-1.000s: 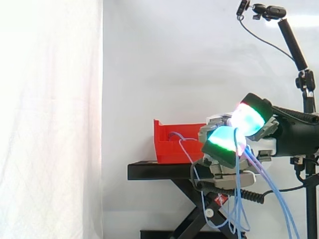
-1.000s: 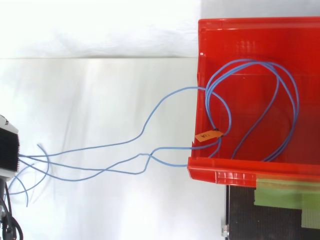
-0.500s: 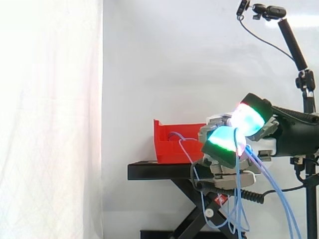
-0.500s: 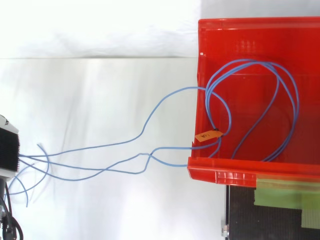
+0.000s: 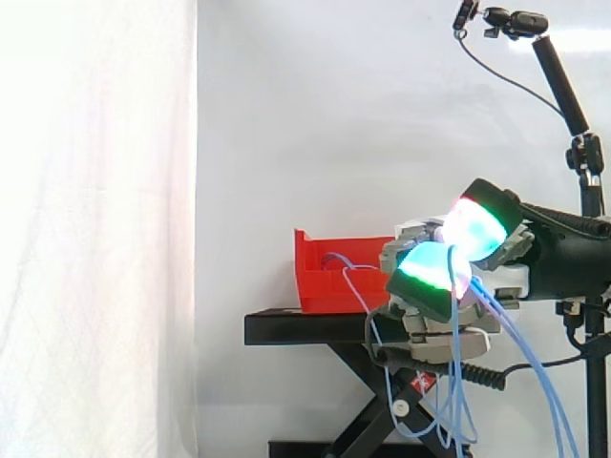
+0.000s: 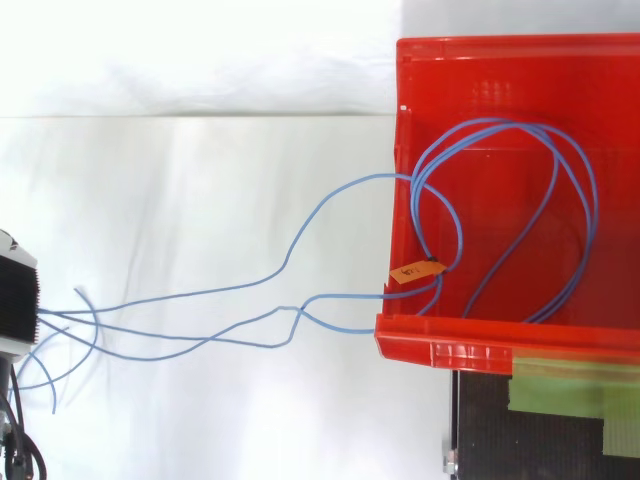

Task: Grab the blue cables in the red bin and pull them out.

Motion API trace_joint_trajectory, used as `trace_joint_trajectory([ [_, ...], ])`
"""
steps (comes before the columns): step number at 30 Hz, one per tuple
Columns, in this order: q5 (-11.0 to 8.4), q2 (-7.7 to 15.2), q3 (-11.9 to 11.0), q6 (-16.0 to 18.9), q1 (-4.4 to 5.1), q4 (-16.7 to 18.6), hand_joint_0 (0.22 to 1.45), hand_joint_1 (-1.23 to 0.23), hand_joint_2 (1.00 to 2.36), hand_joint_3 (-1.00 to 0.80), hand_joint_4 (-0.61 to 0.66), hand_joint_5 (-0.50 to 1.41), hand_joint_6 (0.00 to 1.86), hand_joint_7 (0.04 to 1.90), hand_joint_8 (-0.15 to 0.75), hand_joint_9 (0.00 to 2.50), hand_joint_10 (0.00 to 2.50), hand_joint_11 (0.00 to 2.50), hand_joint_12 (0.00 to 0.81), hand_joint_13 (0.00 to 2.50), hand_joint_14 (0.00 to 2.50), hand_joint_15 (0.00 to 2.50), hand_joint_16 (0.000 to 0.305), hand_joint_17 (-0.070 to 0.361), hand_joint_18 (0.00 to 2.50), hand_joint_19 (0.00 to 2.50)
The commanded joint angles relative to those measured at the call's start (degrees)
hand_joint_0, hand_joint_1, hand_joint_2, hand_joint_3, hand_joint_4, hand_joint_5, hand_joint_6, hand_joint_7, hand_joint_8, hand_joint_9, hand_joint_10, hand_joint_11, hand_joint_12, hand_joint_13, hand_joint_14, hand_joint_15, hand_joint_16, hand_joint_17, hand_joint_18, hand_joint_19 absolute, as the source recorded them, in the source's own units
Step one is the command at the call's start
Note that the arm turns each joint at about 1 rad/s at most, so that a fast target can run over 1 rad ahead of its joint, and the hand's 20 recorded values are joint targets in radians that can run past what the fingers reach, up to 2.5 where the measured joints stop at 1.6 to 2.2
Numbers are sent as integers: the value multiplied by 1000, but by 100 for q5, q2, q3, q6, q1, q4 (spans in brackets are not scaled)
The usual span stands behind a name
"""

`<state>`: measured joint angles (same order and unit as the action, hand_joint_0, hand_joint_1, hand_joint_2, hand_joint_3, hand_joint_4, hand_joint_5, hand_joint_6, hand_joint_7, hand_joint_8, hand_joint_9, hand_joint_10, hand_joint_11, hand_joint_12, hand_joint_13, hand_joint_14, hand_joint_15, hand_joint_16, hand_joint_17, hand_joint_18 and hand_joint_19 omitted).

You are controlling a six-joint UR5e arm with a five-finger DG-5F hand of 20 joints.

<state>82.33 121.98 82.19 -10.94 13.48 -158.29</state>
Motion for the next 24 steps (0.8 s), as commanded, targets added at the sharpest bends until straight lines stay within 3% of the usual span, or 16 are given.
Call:
trace_joint_trajectory([
  [1,2,1,-1,0,-3,0,916,-924,1000,-1000,-20,1105,4,948,137,1356,20,1879,262,1067,1602,1431,37,84,1101,1540],
  [24,-7,1,-1,0,-3,0,916,-921,1000,-1000,-21,1106,2,949,134,1362,17,1876,256,1080,1575,1437,37,84,1106,1524],
])
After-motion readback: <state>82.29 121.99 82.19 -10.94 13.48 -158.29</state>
